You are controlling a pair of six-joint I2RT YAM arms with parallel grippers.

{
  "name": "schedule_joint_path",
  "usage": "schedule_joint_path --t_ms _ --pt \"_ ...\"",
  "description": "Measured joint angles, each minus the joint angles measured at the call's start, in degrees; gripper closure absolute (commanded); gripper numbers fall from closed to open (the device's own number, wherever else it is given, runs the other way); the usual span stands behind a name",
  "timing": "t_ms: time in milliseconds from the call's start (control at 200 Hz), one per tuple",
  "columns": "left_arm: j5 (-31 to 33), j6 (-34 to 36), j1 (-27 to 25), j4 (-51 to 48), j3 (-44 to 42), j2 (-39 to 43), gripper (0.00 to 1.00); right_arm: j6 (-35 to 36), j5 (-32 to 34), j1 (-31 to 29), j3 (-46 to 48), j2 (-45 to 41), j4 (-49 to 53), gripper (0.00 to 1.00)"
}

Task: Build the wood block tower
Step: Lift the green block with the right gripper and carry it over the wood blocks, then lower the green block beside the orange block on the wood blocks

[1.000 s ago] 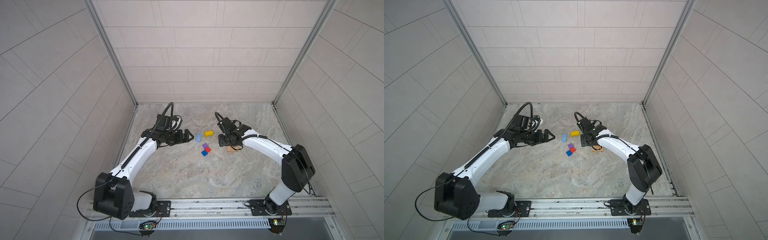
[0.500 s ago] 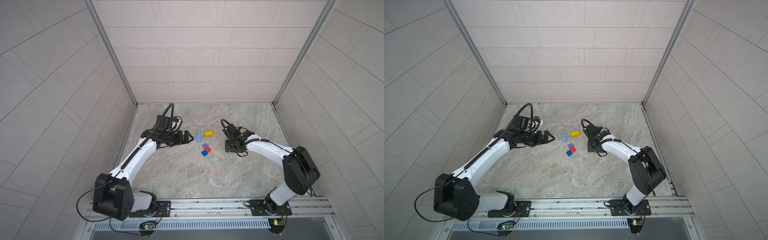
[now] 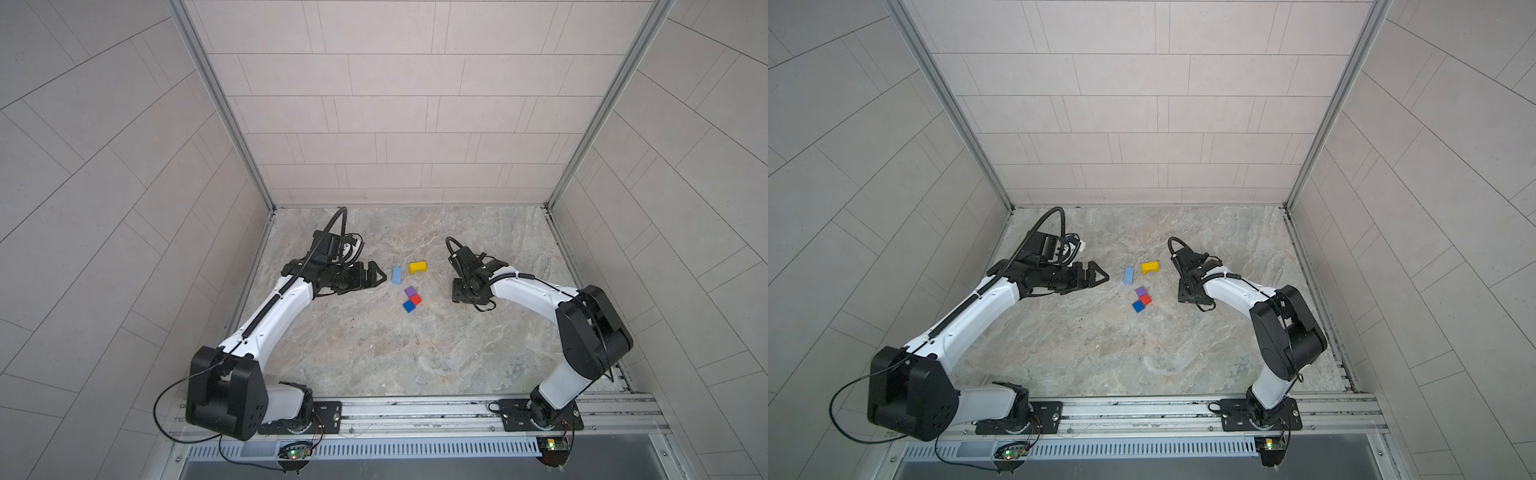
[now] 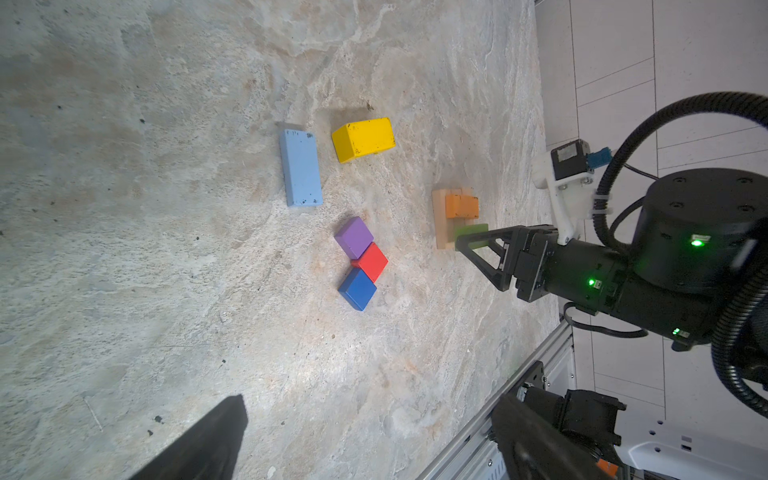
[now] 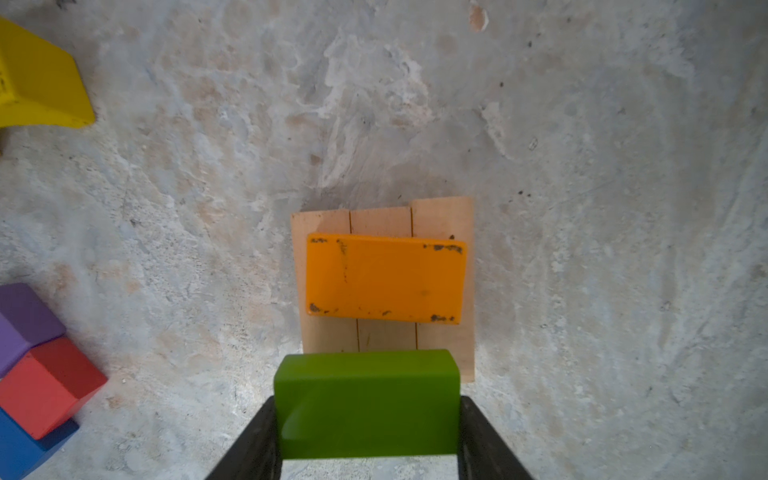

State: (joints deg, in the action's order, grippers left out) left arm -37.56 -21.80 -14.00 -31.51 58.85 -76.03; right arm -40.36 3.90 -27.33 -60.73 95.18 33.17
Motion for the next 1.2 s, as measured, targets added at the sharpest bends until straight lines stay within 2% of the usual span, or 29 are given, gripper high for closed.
schedule_joint_path --t_ms 1201 --pt "-0.7 -0.2 0.5 0.5 -0.1 0.0 0.00 2.9 -0.5 1.9 -0.7 2.9 -1.2 0.61"
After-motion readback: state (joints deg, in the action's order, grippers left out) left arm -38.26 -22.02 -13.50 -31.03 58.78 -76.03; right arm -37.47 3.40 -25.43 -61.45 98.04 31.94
